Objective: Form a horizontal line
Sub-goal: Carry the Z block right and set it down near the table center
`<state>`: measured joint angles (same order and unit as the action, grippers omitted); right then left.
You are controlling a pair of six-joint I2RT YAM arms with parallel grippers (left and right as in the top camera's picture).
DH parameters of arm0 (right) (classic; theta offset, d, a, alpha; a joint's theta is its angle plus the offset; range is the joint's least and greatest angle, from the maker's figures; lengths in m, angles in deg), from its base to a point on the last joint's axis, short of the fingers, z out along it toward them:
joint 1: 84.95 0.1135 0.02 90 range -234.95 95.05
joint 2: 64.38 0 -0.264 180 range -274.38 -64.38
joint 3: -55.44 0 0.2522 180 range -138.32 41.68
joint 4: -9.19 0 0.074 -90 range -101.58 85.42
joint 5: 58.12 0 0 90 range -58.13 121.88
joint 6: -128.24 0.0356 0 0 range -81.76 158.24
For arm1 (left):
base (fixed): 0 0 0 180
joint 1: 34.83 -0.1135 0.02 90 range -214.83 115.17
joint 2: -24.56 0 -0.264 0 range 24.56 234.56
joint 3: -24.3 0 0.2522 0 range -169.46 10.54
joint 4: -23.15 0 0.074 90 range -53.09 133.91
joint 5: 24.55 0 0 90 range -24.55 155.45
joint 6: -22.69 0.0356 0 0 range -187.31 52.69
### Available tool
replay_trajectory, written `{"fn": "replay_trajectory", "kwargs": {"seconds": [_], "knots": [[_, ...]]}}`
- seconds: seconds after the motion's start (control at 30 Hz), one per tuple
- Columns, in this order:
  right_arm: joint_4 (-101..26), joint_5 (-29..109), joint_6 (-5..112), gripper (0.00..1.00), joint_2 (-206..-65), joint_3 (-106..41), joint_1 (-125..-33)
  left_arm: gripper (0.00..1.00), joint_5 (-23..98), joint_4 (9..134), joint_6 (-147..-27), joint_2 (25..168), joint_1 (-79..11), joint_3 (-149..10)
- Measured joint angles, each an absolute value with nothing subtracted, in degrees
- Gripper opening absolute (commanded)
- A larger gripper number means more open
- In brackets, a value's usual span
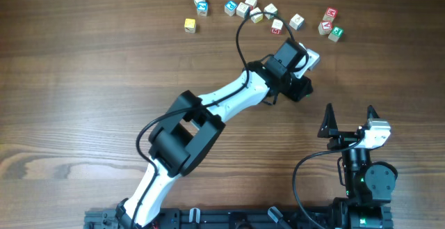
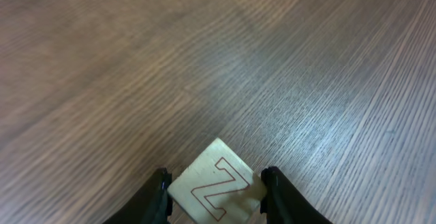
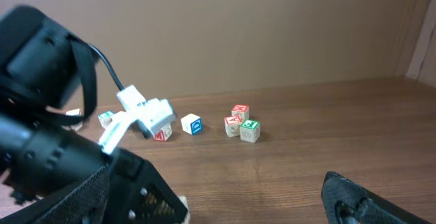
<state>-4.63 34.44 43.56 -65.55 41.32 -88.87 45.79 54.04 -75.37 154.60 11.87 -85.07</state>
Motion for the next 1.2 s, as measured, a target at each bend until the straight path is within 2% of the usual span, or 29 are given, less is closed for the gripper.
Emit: {"fn": "replay_trajectory", "kwargs": {"seconds": [0.17, 0.53, 0.77, 0.9, 1.03, 1.2], "knots": [[-4.6, 34.4, 43.6, 1.0, -65.6, 41.3, -88.9, 0.35, 44.9, 50.0, -75.4, 156.3, 13.9, -85.1], [-4.7, 34.4, 43.6, 1.0, -65.6, 41.3, -88.9, 0.51, 44.5, 48.0, -75.5, 158.0, 15.3, -85.1], [-4.7, 34.4, 43.6, 1.0, -65.6, 41.3, -88.9, 0.53, 44.5, 47.0, -75.6, 158.0, 15.5, -85.1], [-4.6, 34.4, 43.6, 1.0, -65.6, 41.3, -88.9, 0.57, 44.5, 47.0, -75.6, 158.0, 15.5, -85.1], [-4.7, 34.4, 43.6, 1.0, -65.6, 41.3, -88.9, 0.62, 44.5, 47.2, -75.6, 158.0, 15.3, -85.1], [-4.7, 34.4, 43.6, 1.0, -65.6, 41.3, -88.9, 0.63, 45.2, 50.8, -75.6, 157.2, 11.6, -85.1]]}}
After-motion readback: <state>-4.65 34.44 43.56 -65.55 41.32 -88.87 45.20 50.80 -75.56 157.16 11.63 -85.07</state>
